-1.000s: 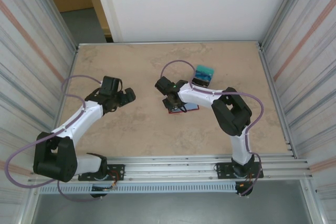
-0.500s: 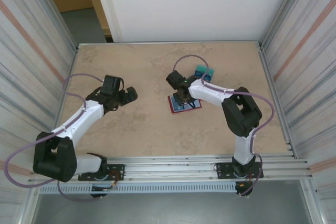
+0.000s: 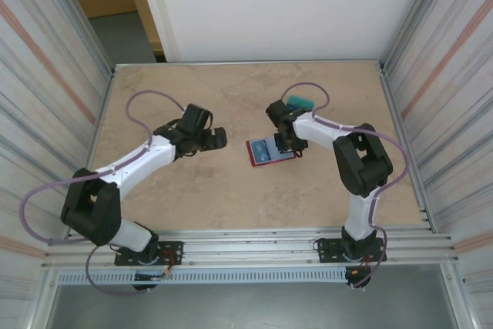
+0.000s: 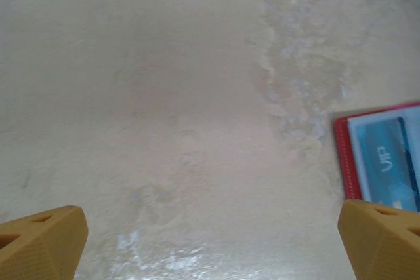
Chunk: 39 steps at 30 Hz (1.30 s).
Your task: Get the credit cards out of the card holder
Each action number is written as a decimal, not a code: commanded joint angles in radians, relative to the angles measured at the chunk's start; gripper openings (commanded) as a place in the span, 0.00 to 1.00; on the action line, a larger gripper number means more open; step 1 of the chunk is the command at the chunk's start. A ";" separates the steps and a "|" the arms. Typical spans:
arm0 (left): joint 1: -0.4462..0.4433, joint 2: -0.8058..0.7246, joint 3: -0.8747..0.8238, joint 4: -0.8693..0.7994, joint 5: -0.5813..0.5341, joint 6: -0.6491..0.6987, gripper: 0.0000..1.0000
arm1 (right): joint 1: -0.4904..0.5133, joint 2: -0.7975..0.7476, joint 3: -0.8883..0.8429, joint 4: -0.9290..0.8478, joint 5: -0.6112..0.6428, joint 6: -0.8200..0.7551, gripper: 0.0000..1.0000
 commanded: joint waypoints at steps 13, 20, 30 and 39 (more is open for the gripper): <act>-0.006 0.047 0.082 -0.034 0.015 -0.025 0.99 | 0.017 -0.117 0.071 -0.054 -0.088 0.026 0.35; -0.006 0.091 0.103 0.021 0.054 -0.019 0.99 | -0.036 -0.074 0.052 -0.014 -0.152 0.018 0.45; -0.007 0.103 0.070 0.059 0.064 -0.027 0.99 | -0.049 0.053 0.035 0.068 -0.232 0.026 0.50; -0.006 0.096 0.051 0.059 0.051 -0.032 0.99 | -0.046 0.079 -0.016 0.089 -0.263 0.022 0.46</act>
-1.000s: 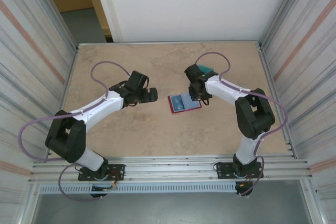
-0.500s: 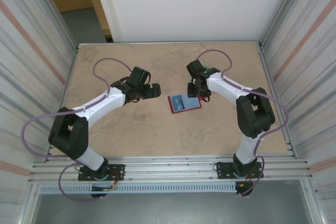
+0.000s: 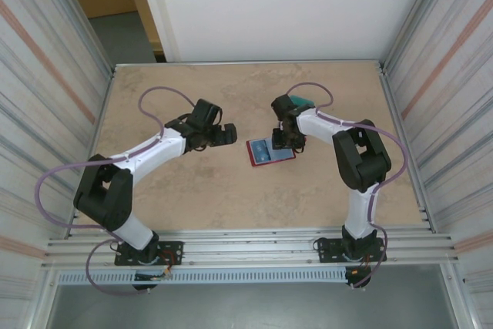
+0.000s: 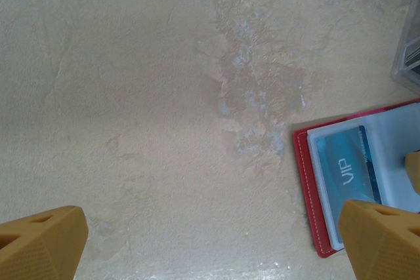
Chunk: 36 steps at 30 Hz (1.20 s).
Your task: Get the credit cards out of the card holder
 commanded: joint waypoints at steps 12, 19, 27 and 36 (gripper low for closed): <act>0.015 -0.033 0.008 -0.029 -0.033 -0.032 0.98 | 0.117 -0.009 -0.133 0.040 -0.093 0.041 0.43; 0.029 -0.075 -0.015 -0.018 -0.047 -0.018 0.99 | 0.183 -0.032 -0.134 0.042 -0.070 0.090 0.43; 0.037 -0.102 -0.041 0.002 -0.058 0.020 0.99 | 0.180 -0.110 -0.116 0.001 0.051 0.087 0.44; 0.012 -0.070 -0.045 -0.009 -0.079 0.101 0.99 | 0.195 -0.234 -0.117 -0.033 0.125 0.113 0.46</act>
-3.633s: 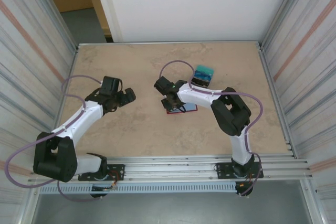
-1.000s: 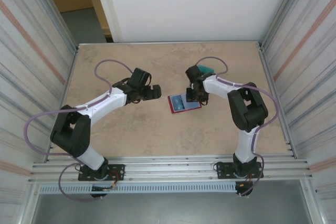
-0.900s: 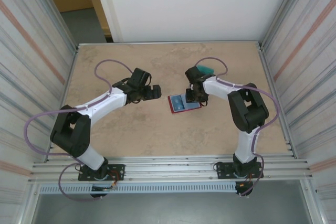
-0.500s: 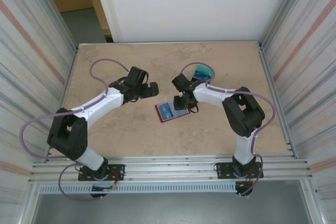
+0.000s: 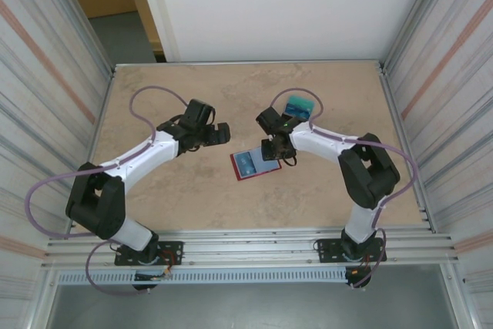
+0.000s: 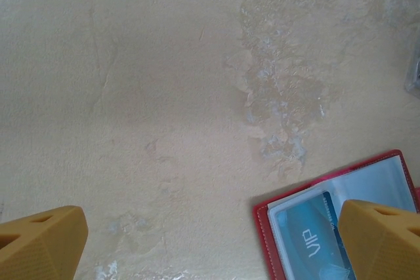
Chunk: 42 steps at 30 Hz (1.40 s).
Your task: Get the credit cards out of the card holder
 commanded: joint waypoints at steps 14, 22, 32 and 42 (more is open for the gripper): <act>-0.098 0.168 -0.009 0.010 -0.085 0.109 0.99 | 0.036 -0.034 -0.025 0.071 -0.190 0.151 0.39; -0.110 0.232 0.004 0.030 -0.047 0.097 0.99 | 0.030 0.032 0.017 0.081 -0.236 0.151 0.28; -0.120 0.242 -0.021 -0.034 -0.080 0.057 0.99 | 0.006 0.097 0.032 0.126 -0.308 0.136 0.27; -0.129 0.258 -0.043 -0.028 -0.071 0.029 0.99 | 0.010 0.119 0.054 0.122 -0.329 0.108 0.28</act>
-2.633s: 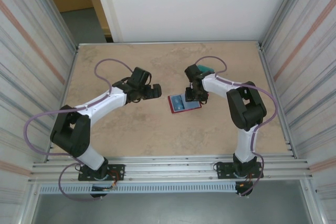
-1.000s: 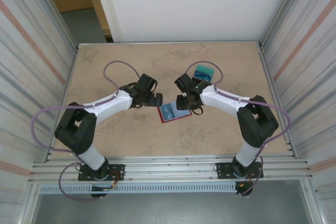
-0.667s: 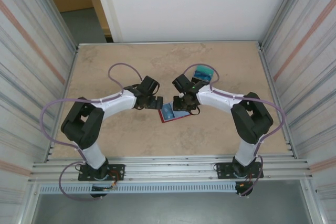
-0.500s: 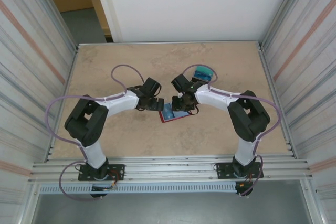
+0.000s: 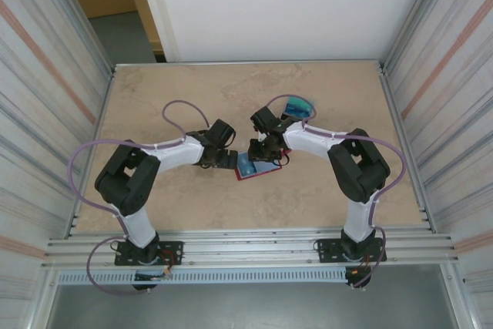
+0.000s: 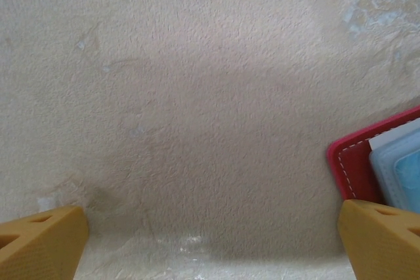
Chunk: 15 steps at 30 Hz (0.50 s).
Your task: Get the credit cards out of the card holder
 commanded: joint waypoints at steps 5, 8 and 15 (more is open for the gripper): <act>-0.013 0.016 0.008 -0.037 -0.024 -0.021 0.99 | 0.009 0.031 0.028 0.001 -0.042 -0.026 0.30; -0.013 0.015 0.009 -0.043 -0.027 -0.021 0.99 | 0.015 0.046 0.036 0.001 -0.054 -0.034 0.30; -0.014 0.021 0.012 -0.051 -0.030 -0.025 0.99 | 0.014 0.077 0.049 -0.002 -0.063 -0.037 0.32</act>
